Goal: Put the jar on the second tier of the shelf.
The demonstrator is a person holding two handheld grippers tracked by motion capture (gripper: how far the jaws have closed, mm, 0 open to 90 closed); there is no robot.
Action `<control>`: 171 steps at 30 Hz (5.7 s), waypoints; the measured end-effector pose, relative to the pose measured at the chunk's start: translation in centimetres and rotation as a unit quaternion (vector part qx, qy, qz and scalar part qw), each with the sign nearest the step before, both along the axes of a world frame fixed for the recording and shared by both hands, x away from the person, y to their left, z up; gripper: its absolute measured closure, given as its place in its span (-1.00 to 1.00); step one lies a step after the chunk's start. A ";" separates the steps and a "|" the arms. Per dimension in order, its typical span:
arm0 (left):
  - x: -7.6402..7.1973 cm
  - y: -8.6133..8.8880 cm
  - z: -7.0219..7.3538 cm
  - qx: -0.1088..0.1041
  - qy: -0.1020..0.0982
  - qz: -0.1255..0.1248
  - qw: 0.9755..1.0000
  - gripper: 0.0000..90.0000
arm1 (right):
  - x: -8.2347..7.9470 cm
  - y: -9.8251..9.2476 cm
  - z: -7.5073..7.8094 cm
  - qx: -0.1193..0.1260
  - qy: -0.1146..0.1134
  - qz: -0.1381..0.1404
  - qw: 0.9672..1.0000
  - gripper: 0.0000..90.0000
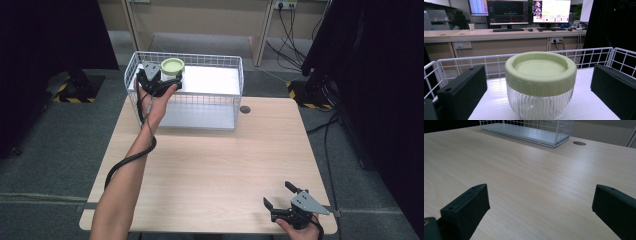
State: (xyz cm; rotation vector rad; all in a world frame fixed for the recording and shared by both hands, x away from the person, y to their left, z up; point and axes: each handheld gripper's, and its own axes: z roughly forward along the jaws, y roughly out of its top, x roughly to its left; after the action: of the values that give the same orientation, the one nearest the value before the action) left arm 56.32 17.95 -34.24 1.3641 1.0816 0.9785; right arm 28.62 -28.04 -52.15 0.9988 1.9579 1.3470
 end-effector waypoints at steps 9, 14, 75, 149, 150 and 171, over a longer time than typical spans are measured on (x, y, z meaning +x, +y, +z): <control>-1.7 1.0 -0.4 0.007 -0.007 -0.004 1.000 -0.99 | 0.0 0.0 0.0 -0.001 0.000 0.000 1.000 -0.97; -2.4 1.6 -0.6 0.013 -0.010 -0.007 1.000 -0.99 | 0.0 0.0 0.0 -0.001 0.001 -0.001 1.000 -0.97; -10.2 5.1 -7.3 0.001 -0.029 -0.027 0.999 -0.99 | 0.0 0.1 0.0 -0.004 0.000 -0.002 1.000 -0.97; -19.6 6.3 -14.8 0.008 0.020 -0.090 0.996 -0.98 | 0.0 0.2 0.0 -0.007 -0.002 -0.003 1.000 -0.97; -19.7 6.3 -14.9 0.009 0.021 -0.091 0.996 -0.98 | 0.0 0.2 0.0 -0.008 -0.002 -0.003 1.000 -0.97; -20.8 6.0 -16.8 0.006 0.048 -0.101 0.994 -0.98 | -0.1 0.2 0.0 -0.007 -0.003 -0.003 1.000 -0.97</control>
State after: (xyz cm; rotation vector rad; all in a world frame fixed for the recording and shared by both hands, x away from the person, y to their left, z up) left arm 35.51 23.97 -51.05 1.5110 0.9883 0.7793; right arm 28.55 -27.85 -52.17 0.9922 1.9564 1.3288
